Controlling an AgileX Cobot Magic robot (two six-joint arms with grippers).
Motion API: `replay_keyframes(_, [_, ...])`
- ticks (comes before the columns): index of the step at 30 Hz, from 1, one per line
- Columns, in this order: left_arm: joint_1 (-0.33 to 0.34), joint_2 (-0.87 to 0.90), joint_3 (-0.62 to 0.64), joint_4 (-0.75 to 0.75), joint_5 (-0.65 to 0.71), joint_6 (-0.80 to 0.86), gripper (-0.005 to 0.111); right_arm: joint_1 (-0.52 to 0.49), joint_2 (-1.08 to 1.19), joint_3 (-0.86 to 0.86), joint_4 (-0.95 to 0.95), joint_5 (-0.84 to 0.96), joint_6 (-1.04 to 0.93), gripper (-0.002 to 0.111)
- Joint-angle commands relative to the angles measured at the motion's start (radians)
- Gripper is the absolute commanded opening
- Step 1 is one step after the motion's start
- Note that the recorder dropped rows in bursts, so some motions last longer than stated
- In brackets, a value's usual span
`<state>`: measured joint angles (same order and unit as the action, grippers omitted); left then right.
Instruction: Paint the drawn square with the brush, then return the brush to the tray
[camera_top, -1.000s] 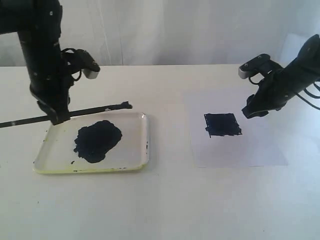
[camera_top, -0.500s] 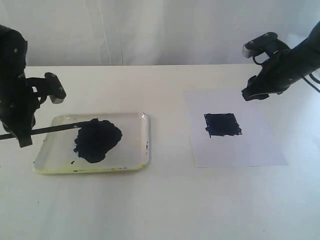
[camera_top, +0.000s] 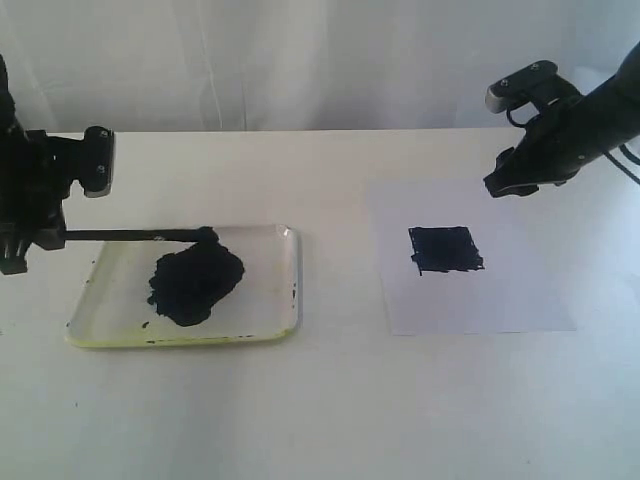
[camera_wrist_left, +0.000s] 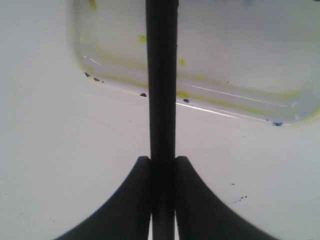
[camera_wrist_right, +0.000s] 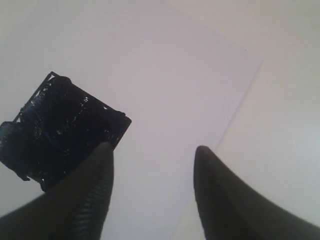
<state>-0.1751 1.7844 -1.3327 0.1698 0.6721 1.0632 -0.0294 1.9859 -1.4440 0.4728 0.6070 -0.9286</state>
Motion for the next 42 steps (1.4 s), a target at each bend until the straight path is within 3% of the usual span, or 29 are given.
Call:
replay_keyframes(1, [0.046,0.035,0.007,-0.14,0.004,0.182,0.0,0.0,-0.006,0.002,0.008,-0.013,-0.009,0.047])
replay_keyframes(6, [0.095,0.066,0.007,-0.274,0.0,0.338,0.0,0.0,-0.004,0.002,0.006,-0.025,-0.009,0.047])
replay_keyframes(24, [0.114,0.114,0.007,-0.153,-0.065,0.35,0.0,0.0,-0.004,0.002,0.006,-0.025,-0.009,0.047])
replay_keyframes(26, [0.114,0.114,0.007,-0.153,-0.065,0.345,0.008,0.0,-0.004,0.002,0.006,-0.025,-0.009,0.047])
replay_keyframes(30, [0.114,0.114,0.007,-0.163,-0.069,0.342,0.046,0.0,-0.004,0.002,0.006,-0.025,-0.009,0.047])
replay_keyframes(32, [0.114,0.114,0.007,-0.163,-0.074,0.342,0.053,0.0,-0.004,0.002,0.006,-0.027,-0.009,0.047])
replay_keyframes(38, [0.114,0.112,0.007,-0.17,-0.074,0.342,0.056,0.0,-0.004,0.002,0.006,-0.03,-0.009,0.047])
replay_keyframes(42, [0.114,0.097,-0.006,-0.17,-0.08,0.208,0.052,0.0,-0.004,0.002,0.006,-0.027,-0.009,0.047])
